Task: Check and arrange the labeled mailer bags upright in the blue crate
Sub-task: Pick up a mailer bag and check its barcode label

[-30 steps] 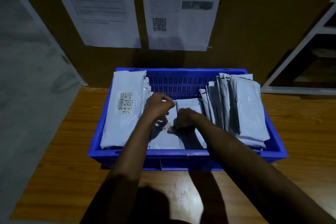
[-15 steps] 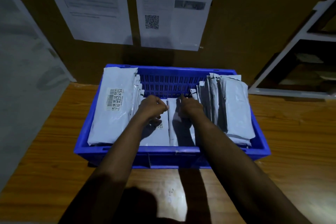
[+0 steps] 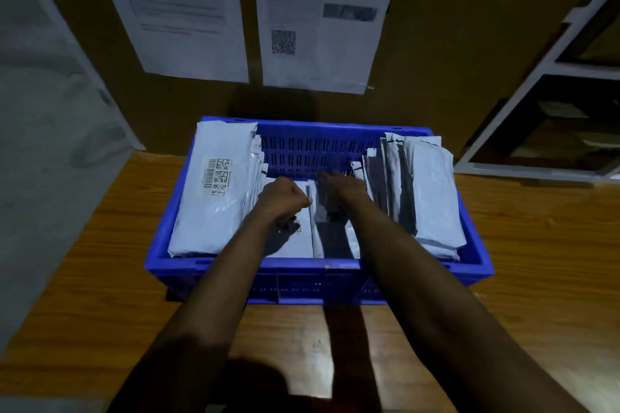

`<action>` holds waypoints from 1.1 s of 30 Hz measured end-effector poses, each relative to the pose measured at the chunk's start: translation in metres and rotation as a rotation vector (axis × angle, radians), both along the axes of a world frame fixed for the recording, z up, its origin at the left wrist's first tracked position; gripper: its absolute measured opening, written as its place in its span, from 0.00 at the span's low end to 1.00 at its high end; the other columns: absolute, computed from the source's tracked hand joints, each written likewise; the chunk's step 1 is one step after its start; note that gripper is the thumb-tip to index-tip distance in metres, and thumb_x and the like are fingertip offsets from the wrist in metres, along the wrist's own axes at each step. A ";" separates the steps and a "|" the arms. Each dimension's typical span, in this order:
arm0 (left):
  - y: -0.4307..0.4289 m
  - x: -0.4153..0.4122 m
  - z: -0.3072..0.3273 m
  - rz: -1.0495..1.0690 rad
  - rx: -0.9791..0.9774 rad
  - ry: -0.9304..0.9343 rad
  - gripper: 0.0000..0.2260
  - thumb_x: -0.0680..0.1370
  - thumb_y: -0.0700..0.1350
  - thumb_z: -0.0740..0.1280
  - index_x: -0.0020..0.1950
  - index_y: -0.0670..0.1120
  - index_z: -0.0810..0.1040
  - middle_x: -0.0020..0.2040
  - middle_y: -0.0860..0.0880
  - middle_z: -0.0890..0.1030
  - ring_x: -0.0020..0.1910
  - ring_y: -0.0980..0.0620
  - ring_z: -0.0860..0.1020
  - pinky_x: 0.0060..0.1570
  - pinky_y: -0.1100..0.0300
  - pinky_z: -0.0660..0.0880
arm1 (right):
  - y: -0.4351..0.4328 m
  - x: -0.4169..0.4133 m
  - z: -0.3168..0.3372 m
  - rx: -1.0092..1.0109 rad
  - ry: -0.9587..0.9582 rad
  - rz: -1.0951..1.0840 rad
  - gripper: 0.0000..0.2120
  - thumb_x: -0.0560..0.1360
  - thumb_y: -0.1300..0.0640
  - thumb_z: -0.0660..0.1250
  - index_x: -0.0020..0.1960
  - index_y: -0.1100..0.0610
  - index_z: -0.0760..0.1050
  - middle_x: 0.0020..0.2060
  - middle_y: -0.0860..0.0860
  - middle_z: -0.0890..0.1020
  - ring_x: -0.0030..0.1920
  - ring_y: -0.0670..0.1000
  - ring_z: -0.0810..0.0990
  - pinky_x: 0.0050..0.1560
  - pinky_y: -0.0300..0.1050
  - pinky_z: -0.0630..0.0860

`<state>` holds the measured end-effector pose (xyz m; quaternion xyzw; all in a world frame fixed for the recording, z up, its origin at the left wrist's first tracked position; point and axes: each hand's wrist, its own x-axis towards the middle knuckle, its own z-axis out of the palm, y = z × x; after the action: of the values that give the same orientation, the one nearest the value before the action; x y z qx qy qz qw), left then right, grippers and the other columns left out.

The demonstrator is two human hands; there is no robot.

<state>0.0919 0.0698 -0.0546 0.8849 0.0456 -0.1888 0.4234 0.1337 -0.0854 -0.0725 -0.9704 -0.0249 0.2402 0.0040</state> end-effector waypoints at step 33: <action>0.013 -0.005 0.053 0.257 -1.048 -0.010 0.08 0.78 0.42 0.71 0.56 0.44 0.84 0.52 0.45 0.87 0.51 0.47 0.85 0.51 0.50 0.81 | -0.111 -0.078 0.174 1.252 -0.611 -0.588 0.16 0.73 0.46 0.78 0.48 0.59 0.86 0.42 0.56 0.88 0.39 0.56 0.84 0.42 0.53 0.79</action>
<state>0.0866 0.0823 -0.0017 0.5431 0.0511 -0.1287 0.8282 0.0559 -0.1960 0.1015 -0.7771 0.1031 -0.1093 0.6112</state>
